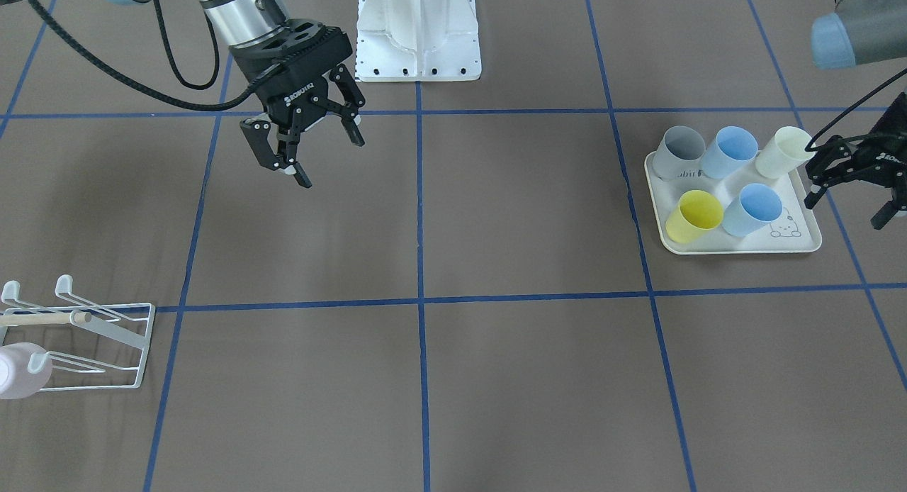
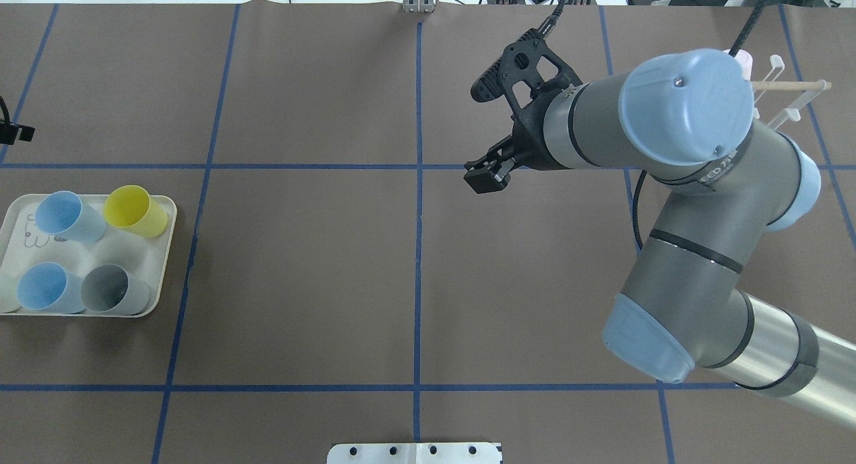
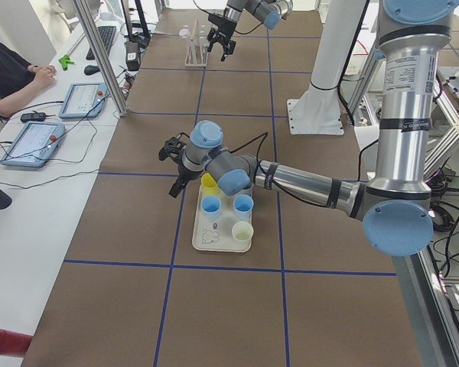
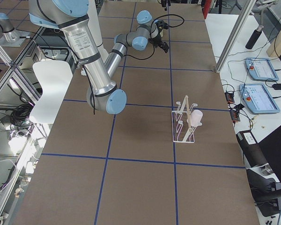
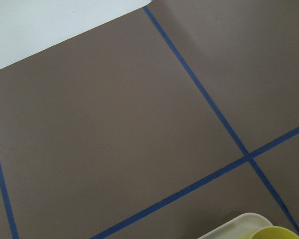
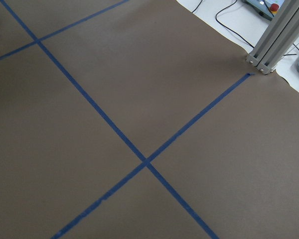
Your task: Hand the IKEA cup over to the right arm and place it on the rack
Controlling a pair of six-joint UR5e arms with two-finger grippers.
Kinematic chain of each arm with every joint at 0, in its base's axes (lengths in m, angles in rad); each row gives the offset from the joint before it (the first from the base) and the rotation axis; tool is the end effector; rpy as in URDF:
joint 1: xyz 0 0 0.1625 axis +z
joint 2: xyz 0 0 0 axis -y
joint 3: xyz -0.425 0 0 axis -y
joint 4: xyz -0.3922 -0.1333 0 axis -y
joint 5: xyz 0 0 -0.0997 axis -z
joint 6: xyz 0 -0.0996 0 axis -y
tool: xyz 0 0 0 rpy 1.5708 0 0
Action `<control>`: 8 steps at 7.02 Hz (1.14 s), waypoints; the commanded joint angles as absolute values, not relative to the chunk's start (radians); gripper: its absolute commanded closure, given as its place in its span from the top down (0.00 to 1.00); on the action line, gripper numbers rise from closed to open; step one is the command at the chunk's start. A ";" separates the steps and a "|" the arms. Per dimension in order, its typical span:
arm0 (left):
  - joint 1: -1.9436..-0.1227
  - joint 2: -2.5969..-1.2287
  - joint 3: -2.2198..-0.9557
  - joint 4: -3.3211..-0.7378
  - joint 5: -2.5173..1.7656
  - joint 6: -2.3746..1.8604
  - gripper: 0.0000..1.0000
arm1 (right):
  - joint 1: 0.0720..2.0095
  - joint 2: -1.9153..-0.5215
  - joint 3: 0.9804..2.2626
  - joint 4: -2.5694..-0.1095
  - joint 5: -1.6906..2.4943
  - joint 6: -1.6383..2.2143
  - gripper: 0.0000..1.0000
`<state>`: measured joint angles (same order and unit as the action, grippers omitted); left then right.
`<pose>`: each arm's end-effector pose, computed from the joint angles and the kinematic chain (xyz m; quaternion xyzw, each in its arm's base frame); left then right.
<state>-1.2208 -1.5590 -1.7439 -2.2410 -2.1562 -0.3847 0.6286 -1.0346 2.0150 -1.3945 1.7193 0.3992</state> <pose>0.1016 -0.5065 0.5067 0.2661 0.3852 0.1013 0.8778 -0.3879 -0.4286 0.1504 0.3884 -0.3875 -0.2630 0.7936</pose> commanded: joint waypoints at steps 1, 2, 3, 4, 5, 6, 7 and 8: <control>-1.165 -1.498 -1.686 -2.426 -2.093 -0.530 1.00 | 0.601 -1.028 2.017 -1.394 1.692 0.422 0.99; -1.093 -1.459 -1.684 -2.506 -2.053 -0.626 1.00 | 0.601 -1.028 2.017 -1.394 1.692 0.422 0.99; -1.060 -1.428 -1.684 -2.537 -2.028 -0.649 1.00 | 0.601 -1.028 2.020 -1.394 1.692 0.422 0.99; -1.008 -1.410 -1.684 -2.560 -1.979 -0.702 1.00 | 0.601 -1.028 2.020 -1.394 1.690 0.422 0.99; -0.962 -1.408 -1.684 -2.566 -1.944 -0.742 1.00 | 0.598 -1.028 2.023 -1.394 1.690 0.422 0.99; -0.928 -1.408 -1.678 -2.569 -1.931 -0.783 0.95 | 0.598 -1.028 2.023 -1.394 1.689 0.422 0.99; -0.908 -1.407 -1.671 -2.575 -1.898 -0.810 0.83 | 0.598 -1.028 2.023 -1.396 1.689 0.420 0.99; -0.908 -1.405 -1.628 -2.632 -1.896 -0.811 0.68 | 0.598 -1.026 2.025 -1.394 1.689 0.420 0.99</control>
